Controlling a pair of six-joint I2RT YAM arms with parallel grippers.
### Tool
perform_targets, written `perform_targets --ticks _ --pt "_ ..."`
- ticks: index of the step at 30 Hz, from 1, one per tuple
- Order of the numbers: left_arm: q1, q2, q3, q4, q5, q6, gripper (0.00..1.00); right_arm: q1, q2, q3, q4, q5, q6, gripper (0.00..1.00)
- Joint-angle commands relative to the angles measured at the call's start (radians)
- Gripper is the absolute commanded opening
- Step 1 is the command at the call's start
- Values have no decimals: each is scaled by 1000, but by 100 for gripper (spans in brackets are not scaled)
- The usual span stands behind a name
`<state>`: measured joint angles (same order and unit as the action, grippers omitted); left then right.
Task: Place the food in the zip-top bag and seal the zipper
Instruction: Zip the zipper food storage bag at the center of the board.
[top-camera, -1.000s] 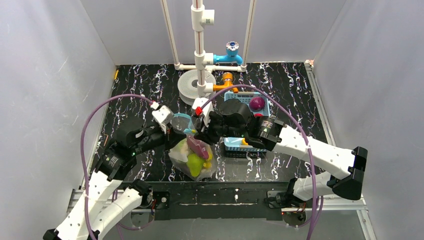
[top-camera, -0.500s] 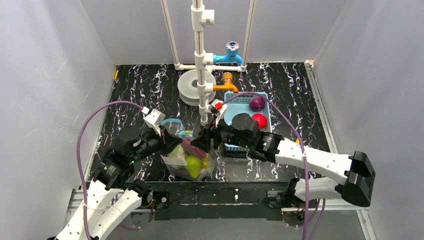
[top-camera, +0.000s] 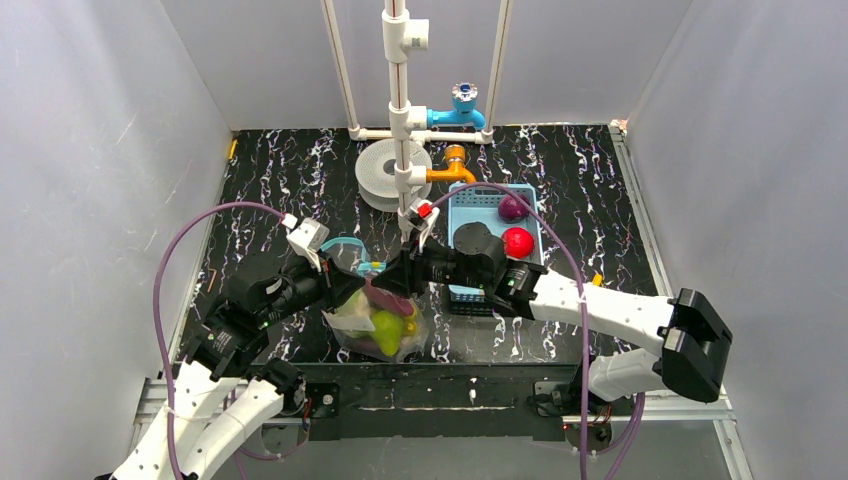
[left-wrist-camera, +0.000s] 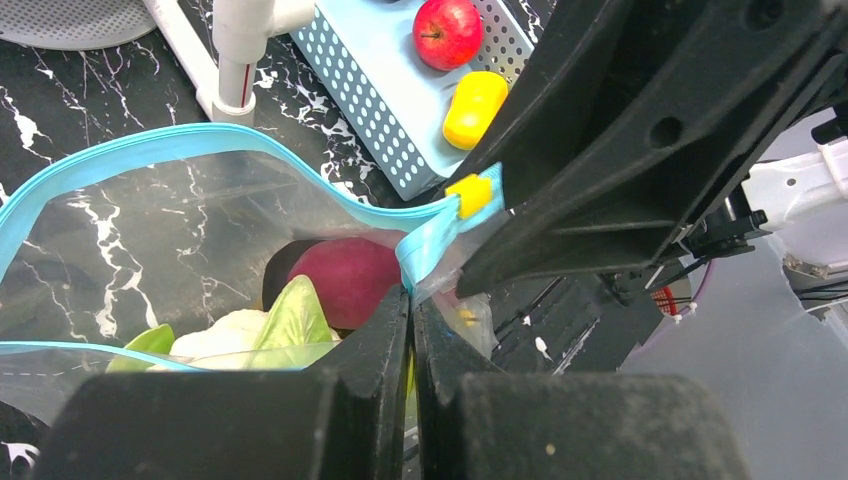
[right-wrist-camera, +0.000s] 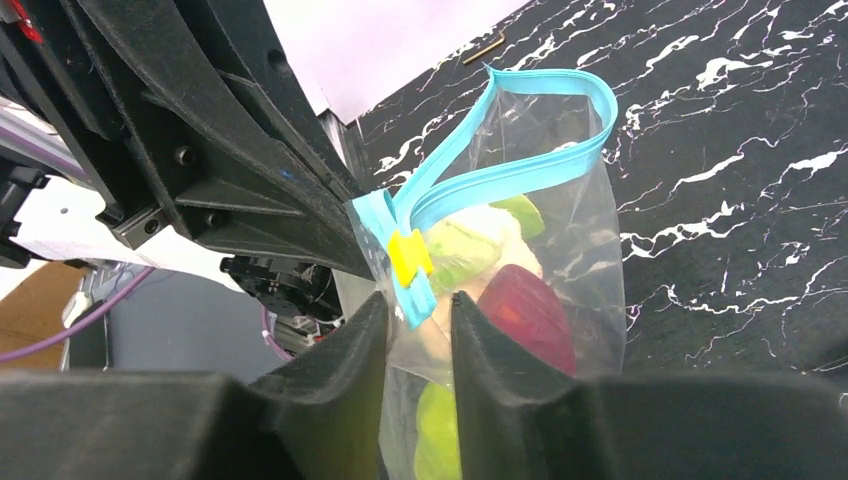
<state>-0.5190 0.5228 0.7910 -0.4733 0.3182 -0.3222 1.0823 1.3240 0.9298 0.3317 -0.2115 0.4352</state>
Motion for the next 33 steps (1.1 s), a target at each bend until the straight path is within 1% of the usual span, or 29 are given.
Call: perform_targets --ticks 1,2,3,4,5,6,8,10,11,13,16,18,21,25,27,29,30,33 --pt "1 -8 15 16 8 -15 0 -9 -11 32 88 -35 -1 20" --pt "1 -8 17 13 7 -21 0 -12 -15 29 91 -36 3 8" --pt "1 -6 21 6 8 -26 0 -15 -19 27 93 -38 5 1" --pt "1 -2 28 -4 15 -26 0 -18 -25 24 93 -40 6 1" --pt "1 6 41 -19 25 -21 2 -22 -31 20 95 -48 4 1" --pt "1 16 57 -37 31 -14 10 -26 -38 17 95 -64 -1 1" --pt "1 42 109 -92 31 5 30 -44 -52 16 83 -116 -22 1" --pt "1 67 185 -150 35 35 46 -64 -58 27 47 -188 -47 1" --pt "1 80 220 -177 37 48 52 -74 -59 34 27 -222 -59 1" --pt "1 109 290 -222 38 68 59 -94 -58 42 -1 -290 -80 1" --pt "1 173 381 -262 61 92 66 -117 -49 65 -38 -411 -109 1" --pt "1 224 425 -270 121 104 68 -124 -38 88 -83 -470 -131 1" --pt "1 309 452 -252 262 130 68 -130 -23 116 -141 -536 -155 1" --pt "1 361 402 -127 466 156 66 -137 -33 111 -164 -556 -166 1" --pt "2 365 375 -50 539 149 61 -143 -46 98 -154 -555 -163 1" --pt "2 362 344 6 563 142 54 -146 -57 87 -141 -551 -157 1" --pt "1 361 334 24 570 142 50 -147 -61 83 -135 -551 -155 1" --pt "2 368 301 63 638 134 44 -152 -67 75 -127 -553 -153 1"
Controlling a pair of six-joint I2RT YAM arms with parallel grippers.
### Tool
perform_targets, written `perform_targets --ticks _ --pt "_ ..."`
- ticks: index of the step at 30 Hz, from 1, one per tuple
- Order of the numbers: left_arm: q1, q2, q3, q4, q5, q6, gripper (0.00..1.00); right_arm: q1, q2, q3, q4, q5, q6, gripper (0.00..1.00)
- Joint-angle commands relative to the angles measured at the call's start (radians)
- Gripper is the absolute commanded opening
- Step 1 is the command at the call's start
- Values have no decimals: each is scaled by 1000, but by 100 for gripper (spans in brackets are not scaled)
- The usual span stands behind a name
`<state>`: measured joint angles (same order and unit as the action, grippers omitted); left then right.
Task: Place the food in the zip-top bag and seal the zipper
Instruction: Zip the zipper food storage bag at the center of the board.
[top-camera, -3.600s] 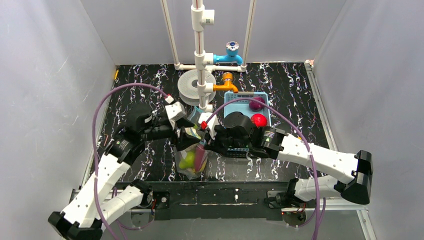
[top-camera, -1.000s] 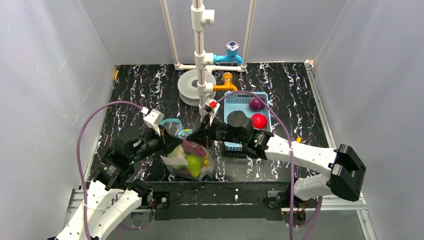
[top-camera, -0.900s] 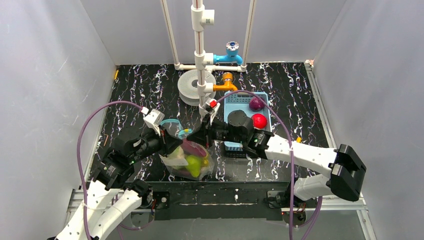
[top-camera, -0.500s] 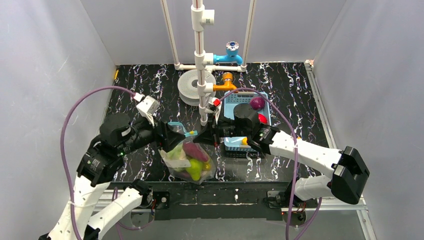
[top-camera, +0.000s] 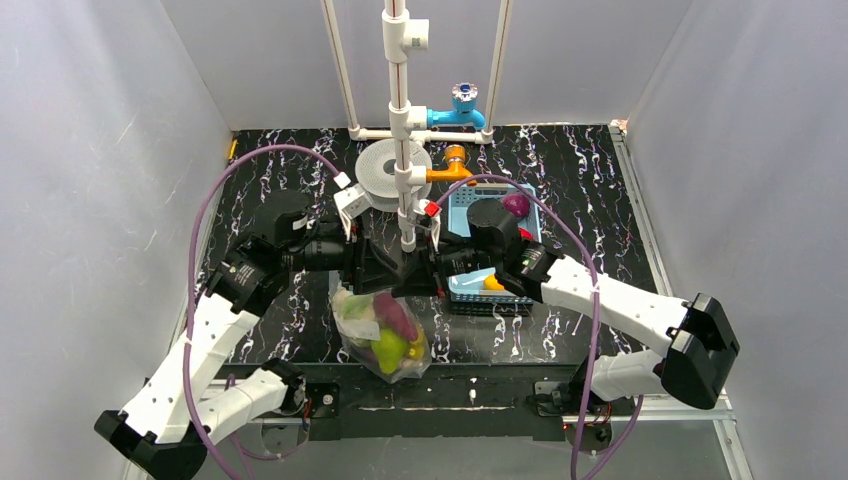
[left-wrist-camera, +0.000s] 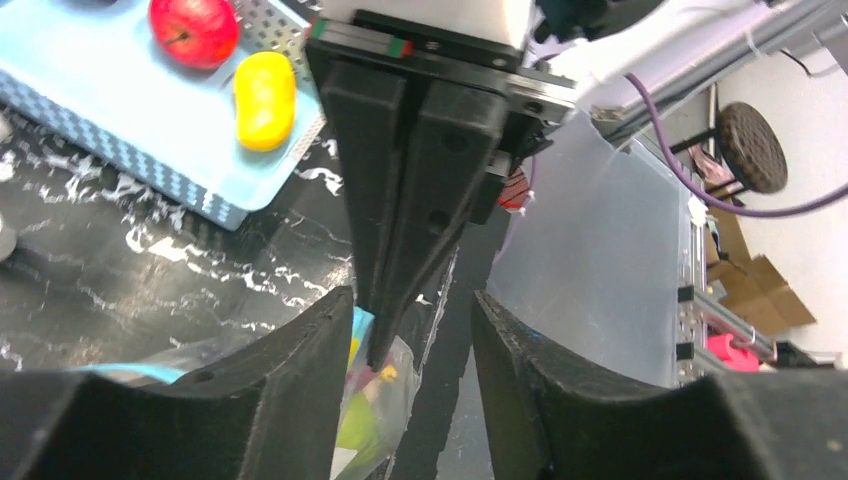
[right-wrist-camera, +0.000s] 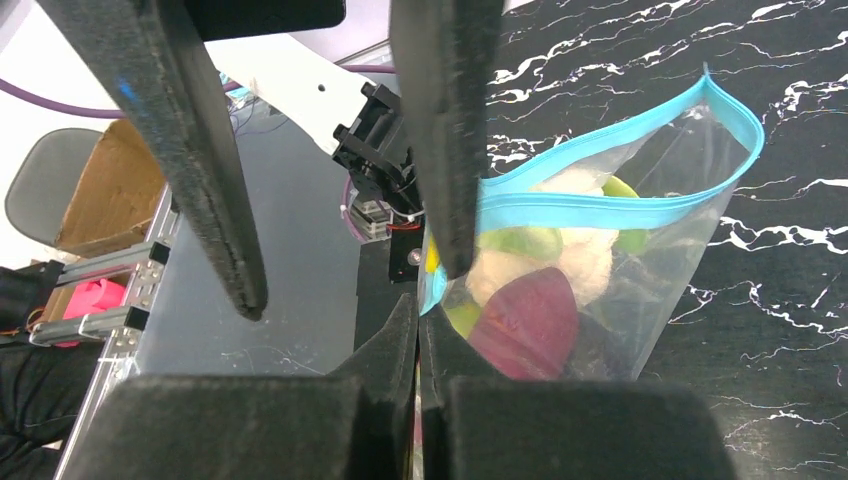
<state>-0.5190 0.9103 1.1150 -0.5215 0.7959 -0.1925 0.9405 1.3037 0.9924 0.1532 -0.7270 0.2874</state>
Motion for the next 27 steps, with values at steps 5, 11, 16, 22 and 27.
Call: perform_targets --ticks 5,11,16,22,27 --pt "2 -12 -72 106 228 3 43 -24 -57 -3 70 -44 0 1" --pt "1 -7 -82 18 163 40 36 -32 -74 -13 79 -44 4 1" --pt "1 -58 -72 29 61 18 46 -34 -81 -11 58 -47 -3 1" --pt "3 -111 -6 -3 -118 8 62 -35 -87 -9 47 -56 -8 1" --pt "2 -55 29 -32 -120 9 68 -35 -85 -7 45 -68 -6 1"
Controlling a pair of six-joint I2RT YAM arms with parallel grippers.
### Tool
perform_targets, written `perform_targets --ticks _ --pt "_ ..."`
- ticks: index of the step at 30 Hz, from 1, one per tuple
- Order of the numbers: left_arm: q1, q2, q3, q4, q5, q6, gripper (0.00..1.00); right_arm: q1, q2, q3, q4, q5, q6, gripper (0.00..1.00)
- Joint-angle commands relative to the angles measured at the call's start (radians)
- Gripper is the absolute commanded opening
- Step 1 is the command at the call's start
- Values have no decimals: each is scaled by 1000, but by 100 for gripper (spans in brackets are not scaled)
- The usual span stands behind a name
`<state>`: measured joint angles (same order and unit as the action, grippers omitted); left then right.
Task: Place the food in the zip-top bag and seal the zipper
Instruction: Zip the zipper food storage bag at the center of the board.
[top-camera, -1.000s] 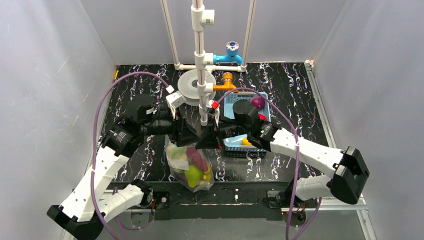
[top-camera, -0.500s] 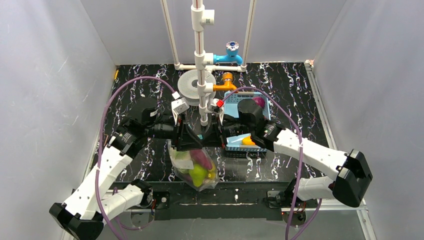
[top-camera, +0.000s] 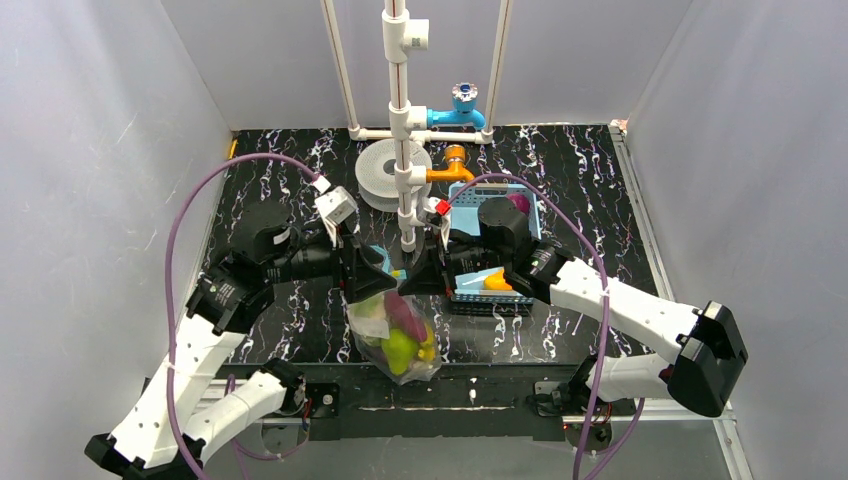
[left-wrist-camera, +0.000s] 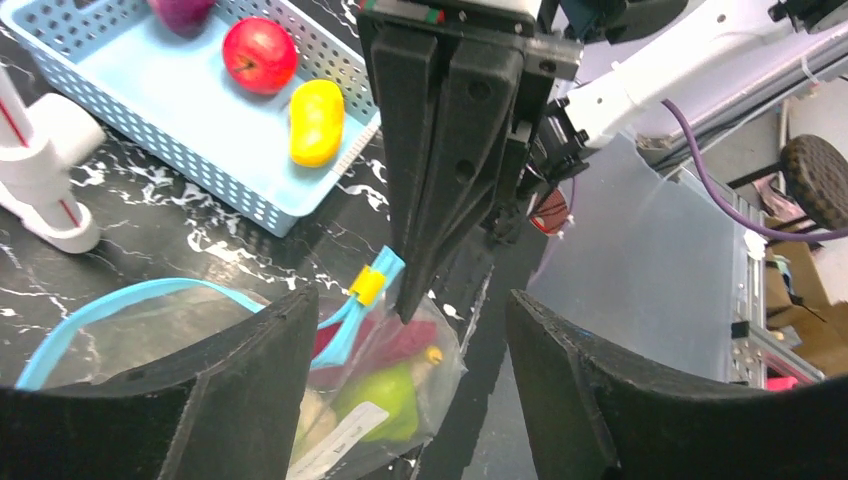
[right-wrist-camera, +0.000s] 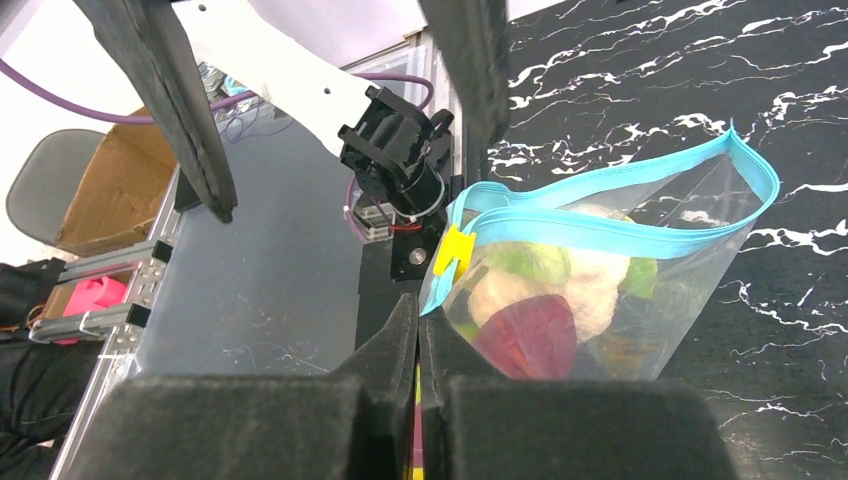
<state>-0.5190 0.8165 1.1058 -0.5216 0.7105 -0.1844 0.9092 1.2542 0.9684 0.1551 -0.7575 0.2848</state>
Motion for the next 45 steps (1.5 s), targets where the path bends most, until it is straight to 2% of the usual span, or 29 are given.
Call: perform_targets --ticks 1,3,10,13,16,21,27,32,37,39,42,45 --pt "2 52 36 -32 -15 2 68 -4 -35 18 43 -40 -3 1" --pt "2 80 29 -24 30 3 66 -4 -37 17 43 -42 -3 1" --pt "2 102 -43 72 231 -28 44 -4 -41 15 43 -37 -1 1" --pt "2 99 -60 68 250 -31 32 -4 -38 16 43 -40 -2 1" --pt "2 76 -79 51 236 -24 24 -3 -39 11 44 -35 -3 1" --pt "2 43 -90 11 185 -12 18 -4 -39 6 43 -30 -4 1" --pt "2 37 -95 5 165 -19 19 -4 -37 11 43 -34 -4 1" --pt "2 53 -84 12 156 -30 12 -4 -38 13 41 -35 -3 1" --pt "2 64 -82 -9 141 -15 19 -4 -39 12 42 -36 -1 1" --pt "2 62 -81 -11 139 -12 14 -4 -39 10 41 -35 -1 1" --pt "2 52 -71 -23 113 0 0 -4 -41 8 41 -26 -1 1" --pt "2 45 -58 -41 105 20 0 -4 -39 17 22 -17 -1 3"
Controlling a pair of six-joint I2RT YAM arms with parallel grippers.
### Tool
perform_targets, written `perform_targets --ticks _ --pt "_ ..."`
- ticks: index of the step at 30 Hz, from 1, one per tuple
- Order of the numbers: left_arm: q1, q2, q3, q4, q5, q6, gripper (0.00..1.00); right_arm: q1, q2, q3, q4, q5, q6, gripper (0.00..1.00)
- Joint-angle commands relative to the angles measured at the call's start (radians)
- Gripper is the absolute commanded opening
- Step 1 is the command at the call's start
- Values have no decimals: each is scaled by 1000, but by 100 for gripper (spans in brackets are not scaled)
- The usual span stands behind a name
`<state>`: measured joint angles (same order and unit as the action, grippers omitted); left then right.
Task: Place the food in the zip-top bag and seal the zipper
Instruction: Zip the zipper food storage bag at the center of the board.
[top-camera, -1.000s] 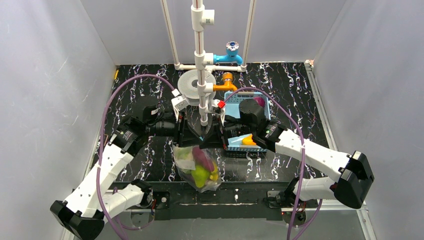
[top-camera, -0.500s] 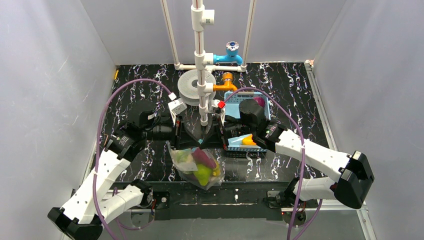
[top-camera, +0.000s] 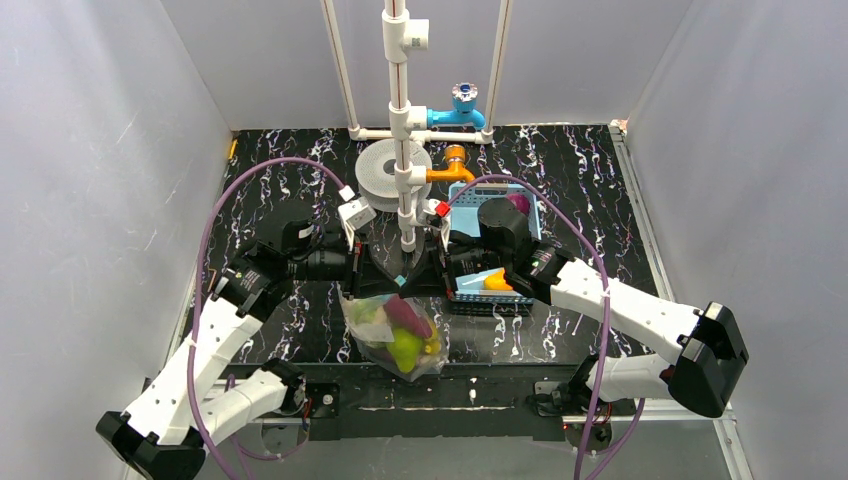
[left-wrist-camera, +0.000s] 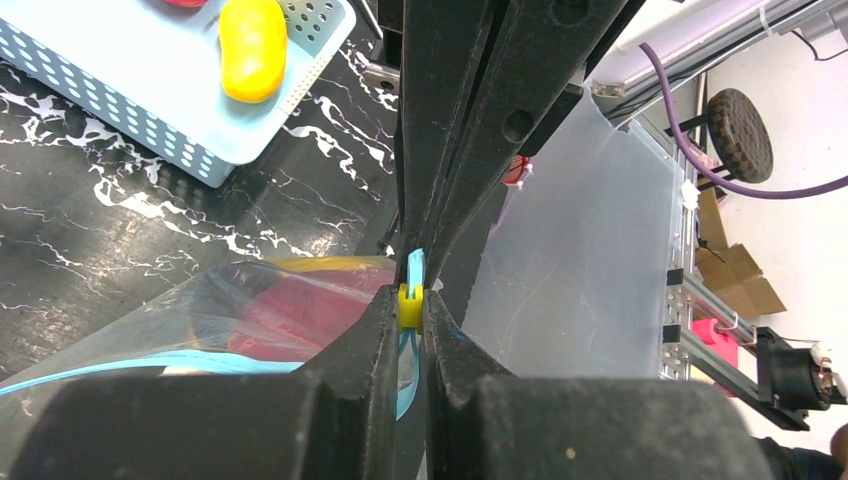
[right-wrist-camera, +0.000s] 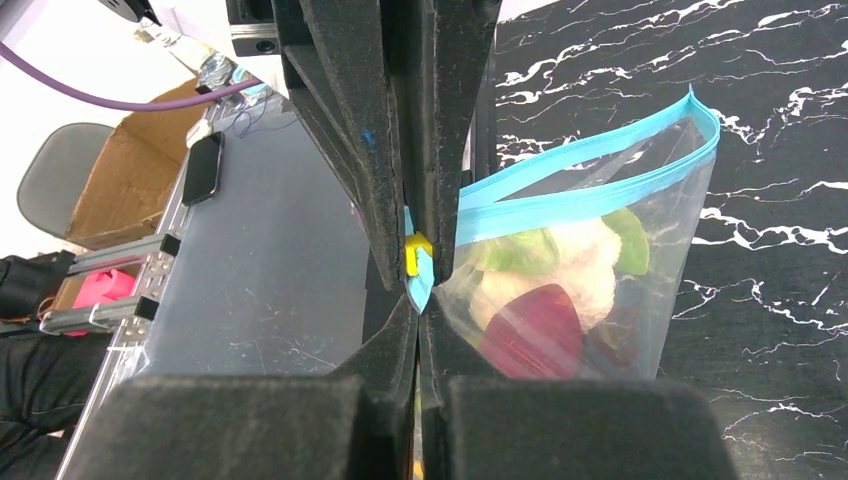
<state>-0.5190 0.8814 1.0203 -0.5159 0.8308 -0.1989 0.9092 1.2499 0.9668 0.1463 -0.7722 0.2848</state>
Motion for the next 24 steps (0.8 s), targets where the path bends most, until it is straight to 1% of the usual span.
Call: perform_targets --ticks 1,3,5,8,11,14,16,17,18,19,20,24 --pt "2 -23 31 -52 -16 38 0 -4 -32 27 20 -6 -1 7" --pt "2 -24 37 -56 -15 40 0 -4 -19 42 2 -21 -3 19" --pt "2 -25 42 -54 -8 39 0 -3 -5 54 -10 -33 -7 25" --pt "2 -21 52 -50 1 31 0 -1 12 67 -7 -47 -5 32" --pt "2 -18 62 -47 10 21 0 2 34 85 0 -64 2 35" --pt "2 -22 63 -43 16 14 0 8 56 104 3 -74 4 35" --pt "2 -25 62 -44 11 12 0 12 71 116 5 -85 6 33" --pt "2 -26 62 -46 9 12 0 14 78 121 6 -93 7 29" --pt "2 -27 61 -48 9 14 0 14 83 125 8 -92 7 22" --pt "2 -27 61 -50 8 15 0 14 85 125 12 -83 9 11" --pt "2 -29 62 -55 8 16 0 14 82 119 21 -60 14 2" --pt "2 -33 69 -94 -20 30 0 14 33 47 92 85 46 1"
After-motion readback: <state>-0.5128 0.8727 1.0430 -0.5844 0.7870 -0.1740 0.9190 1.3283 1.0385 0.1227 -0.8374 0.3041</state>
